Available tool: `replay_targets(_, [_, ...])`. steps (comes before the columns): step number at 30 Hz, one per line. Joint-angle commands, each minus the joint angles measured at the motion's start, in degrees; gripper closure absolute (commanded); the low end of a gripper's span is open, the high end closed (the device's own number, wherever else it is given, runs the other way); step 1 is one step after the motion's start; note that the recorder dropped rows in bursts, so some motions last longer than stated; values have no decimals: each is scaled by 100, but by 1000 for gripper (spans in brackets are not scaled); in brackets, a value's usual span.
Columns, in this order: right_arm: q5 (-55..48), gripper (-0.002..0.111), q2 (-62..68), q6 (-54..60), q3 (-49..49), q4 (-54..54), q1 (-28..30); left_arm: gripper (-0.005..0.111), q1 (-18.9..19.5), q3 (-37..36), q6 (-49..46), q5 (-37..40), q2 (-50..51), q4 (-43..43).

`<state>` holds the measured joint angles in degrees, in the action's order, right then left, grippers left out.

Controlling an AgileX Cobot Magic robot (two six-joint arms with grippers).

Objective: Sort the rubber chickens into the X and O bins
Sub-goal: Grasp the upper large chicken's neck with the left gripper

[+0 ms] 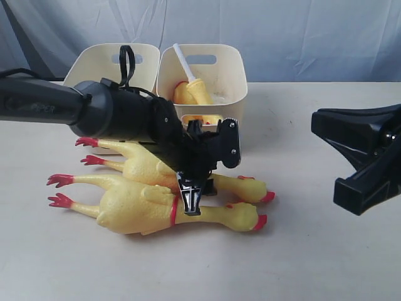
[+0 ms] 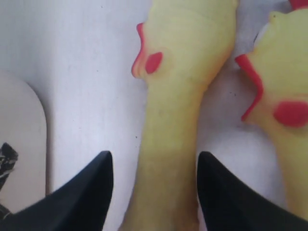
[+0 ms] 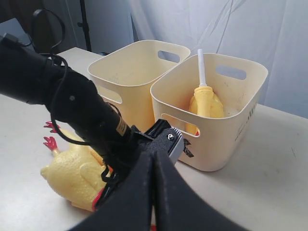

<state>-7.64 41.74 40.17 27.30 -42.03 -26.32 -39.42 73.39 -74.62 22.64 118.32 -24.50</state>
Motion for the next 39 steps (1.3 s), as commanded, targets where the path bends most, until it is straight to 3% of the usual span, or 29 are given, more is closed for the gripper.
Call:
replay_targets(1, [48,108,-24,5,-23,-9,33,58,-19,44,82,48,134,89])
replay_targets(5, [48,108,-24,5,-23,-9,33,69,-19,44,82,72,134,163])
replay_targets(12, [48,108,-24,5,-23,-9,33,107,-19,44,391,86,134,651])
replay_targets(23, [59,108,-24,5,-23,-8,33,107,-19,44,569,574,-392,997])
replay_targets(32, [59,108,-24,5,-23,-8,33,107,-19,44,1362,1417,-1079,1061])
replay_targets(39, [49,108,-24,5,-23,-8,33,107,-9,44,2184,1489,-1768,1160])
